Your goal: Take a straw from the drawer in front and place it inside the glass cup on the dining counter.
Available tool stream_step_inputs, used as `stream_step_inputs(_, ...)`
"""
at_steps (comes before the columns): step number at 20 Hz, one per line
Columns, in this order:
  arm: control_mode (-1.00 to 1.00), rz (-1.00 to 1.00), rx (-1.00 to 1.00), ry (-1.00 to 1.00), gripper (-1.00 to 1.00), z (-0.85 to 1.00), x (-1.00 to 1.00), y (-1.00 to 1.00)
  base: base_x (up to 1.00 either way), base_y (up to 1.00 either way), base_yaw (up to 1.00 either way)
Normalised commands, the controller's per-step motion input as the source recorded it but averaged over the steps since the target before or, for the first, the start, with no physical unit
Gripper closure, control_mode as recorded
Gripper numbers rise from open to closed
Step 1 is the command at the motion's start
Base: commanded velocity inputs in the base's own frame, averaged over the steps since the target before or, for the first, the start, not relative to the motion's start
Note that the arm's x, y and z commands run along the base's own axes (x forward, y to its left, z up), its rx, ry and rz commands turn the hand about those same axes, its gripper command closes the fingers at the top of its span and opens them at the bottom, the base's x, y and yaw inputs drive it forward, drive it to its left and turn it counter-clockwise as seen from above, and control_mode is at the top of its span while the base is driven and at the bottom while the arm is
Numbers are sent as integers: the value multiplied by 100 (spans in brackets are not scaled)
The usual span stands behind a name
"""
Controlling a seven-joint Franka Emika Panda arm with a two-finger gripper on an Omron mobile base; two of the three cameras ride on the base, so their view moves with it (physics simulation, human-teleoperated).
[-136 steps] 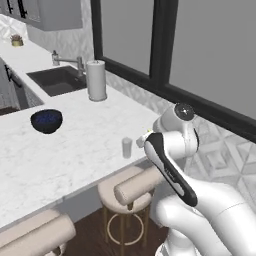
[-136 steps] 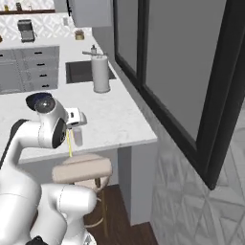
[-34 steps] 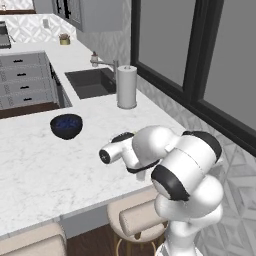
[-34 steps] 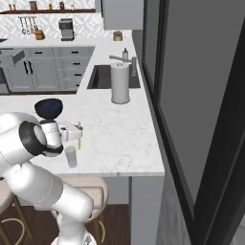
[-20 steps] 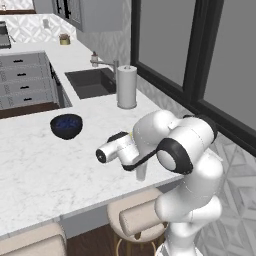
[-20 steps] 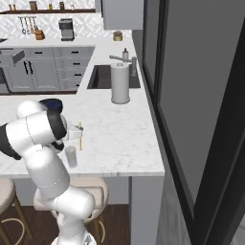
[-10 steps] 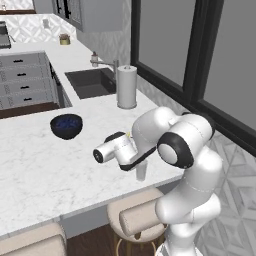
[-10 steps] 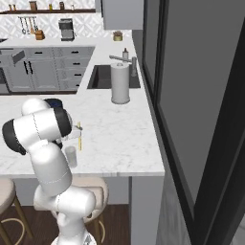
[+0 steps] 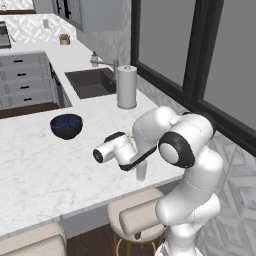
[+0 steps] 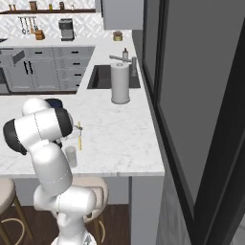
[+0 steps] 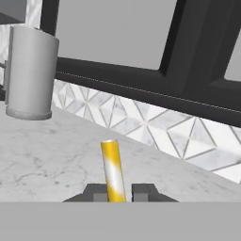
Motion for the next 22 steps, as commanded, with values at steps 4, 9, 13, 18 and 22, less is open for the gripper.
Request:
stream_step_inputs(4, -100, 0, 0, 0, 100, 10, 0, 7, 0, 0, 0)
stream_step_inputs(9, -100, 0, 0, 0, 100, 9, 6, 16, 0, 0, 0)
stream_step_inputs(13, -100, 0, 0, 0, 100, 0, 23, 14, 0, 0, 0)
stream_step_inputs(18, -100, -2, 0, 0, 100, -9, 32, 0, 0, 0, 0)
stream_step_inputs(22, -100, -5, -1, 0, 100, -11, 14, 0, 0, 0, 0)
